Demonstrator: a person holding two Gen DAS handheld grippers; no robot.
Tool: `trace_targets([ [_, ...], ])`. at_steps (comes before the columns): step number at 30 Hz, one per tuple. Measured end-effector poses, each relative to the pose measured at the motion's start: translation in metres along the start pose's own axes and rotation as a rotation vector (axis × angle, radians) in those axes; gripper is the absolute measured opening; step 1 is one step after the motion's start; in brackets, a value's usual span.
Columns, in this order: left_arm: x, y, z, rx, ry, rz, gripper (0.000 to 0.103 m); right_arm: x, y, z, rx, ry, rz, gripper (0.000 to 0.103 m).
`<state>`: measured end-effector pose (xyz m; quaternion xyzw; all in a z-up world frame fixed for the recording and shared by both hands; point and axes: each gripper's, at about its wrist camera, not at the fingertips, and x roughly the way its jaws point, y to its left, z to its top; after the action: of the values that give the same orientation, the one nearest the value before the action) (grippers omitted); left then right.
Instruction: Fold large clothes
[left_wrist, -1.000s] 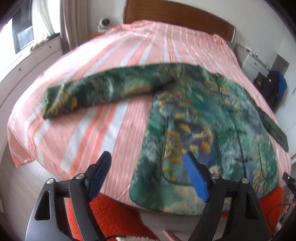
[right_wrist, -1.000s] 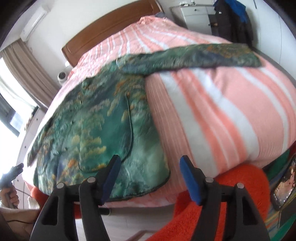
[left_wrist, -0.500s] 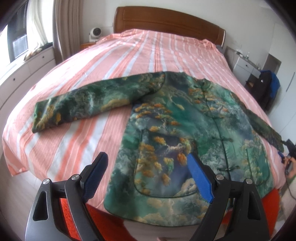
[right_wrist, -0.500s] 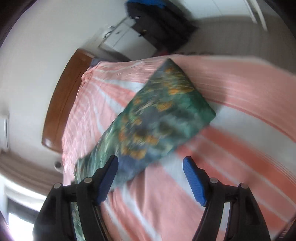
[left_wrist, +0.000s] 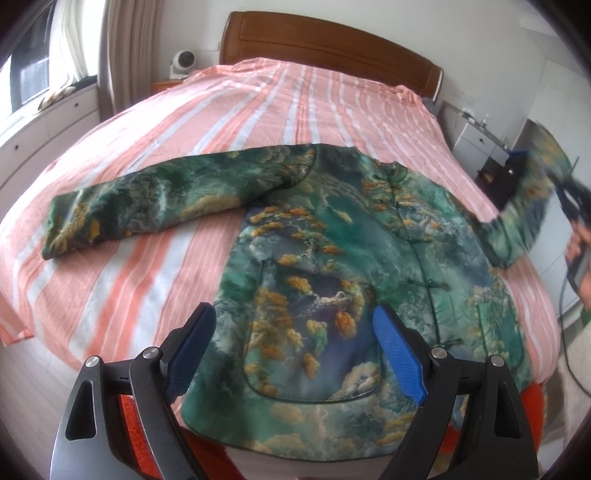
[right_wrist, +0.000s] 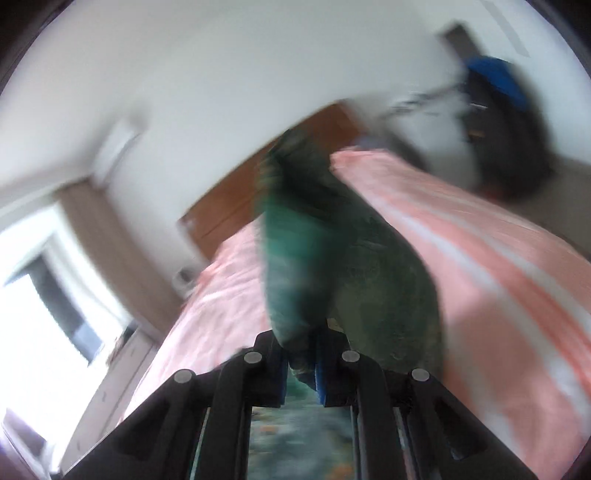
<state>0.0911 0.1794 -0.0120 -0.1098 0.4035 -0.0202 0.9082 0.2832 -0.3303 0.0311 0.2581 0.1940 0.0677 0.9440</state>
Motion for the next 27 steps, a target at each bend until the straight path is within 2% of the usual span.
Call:
trace_targets([
  [1,-0.001,0.0,-0.001,0.001,-0.003,-0.004,0.088,0.023,0.042,-0.01,-0.058,0.035,0.05,0.012],
  [3,-0.003,0.003,-0.005,-0.007,-0.004,-0.01,0.088,0.064,0.1,-0.038,-0.147,0.092,0.086,0.012],
  [5,-0.004,0.009,-0.009,-0.025,0.006,-0.01,0.088,0.112,0.146,-0.079,-0.228,0.159,0.086,0.012],
  [6,-0.004,0.013,-0.011,-0.037,0.014,-0.009,0.088,0.127,0.156,-0.094,-0.25,0.18,0.075,0.013],
  [8,-0.005,0.02,-0.015,-0.049,0.025,-0.004,0.088,0.17,0.171,-0.134,-0.295,0.268,0.047,0.029],
  [9,-0.006,0.024,-0.017,-0.049,0.026,0.009,0.088,0.198,0.174,-0.159,-0.308,0.375,0.037,0.058],
  [10,-0.007,0.027,-0.019,-0.047,0.023,0.025,0.088,0.215,0.171,-0.177,-0.299,0.462,0.026,0.082],
  [11,-0.008,0.029,-0.02,-0.046,0.02,0.035,0.088,0.222,0.165,-0.191,-0.281,0.51,0.019,0.083],
  [13,-0.009,0.035,-0.022,-0.05,0.014,0.051,0.088,0.215,0.159,-0.204,-0.262,0.533,0.023,0.083],
  [15,-0.006,0.039,-0.022,-0.061,0.021,0.054,0.088,0.194,0.155,-0.199,-0.27,0.477,0.034,0.083],
  [17,-0.001,0.04,-0.019,-0.068,0.03,0.053,0.088,0.167,0.148,-0.181,-0.288,0.394,0.029,0.086],
  [19,0.004,0.035,-0.016,-0.061,0.037,0.048,0.088,0.156,0.132,-0.158,-0.289,0.339,-0.024,0.093],
  [21,0.007,0.026,-0.011,-0.041,0.043,0.047,0.088,0.162,0.119,-0.144,-0.287,0.337,-0.087,0.094],
  [24,0.008,0.009,-0.005,-0.001,0.04,0.053,0.088,0.192,0.074,-0.159,-0.257,0.491,-0.21,0.096],
  [25,0.007,0.003,-0.003,0.012,0.034,0.056,0.088,0.205,0.054,-0.169,-0.23,0.58,-0.239,0.095],
  [26,0.006,-0.001,-0.002,0.021,0.029,0.058,0.09,0.207,0.042,-0.175,-0.216,0.614,-0.241,0.094],
  [27,0.005,-0.005,-0.001,0.033,0.02,0.059,0.093,0.201,0.04,-0.176,-0.219,0.595,-0.236,0.093],
])
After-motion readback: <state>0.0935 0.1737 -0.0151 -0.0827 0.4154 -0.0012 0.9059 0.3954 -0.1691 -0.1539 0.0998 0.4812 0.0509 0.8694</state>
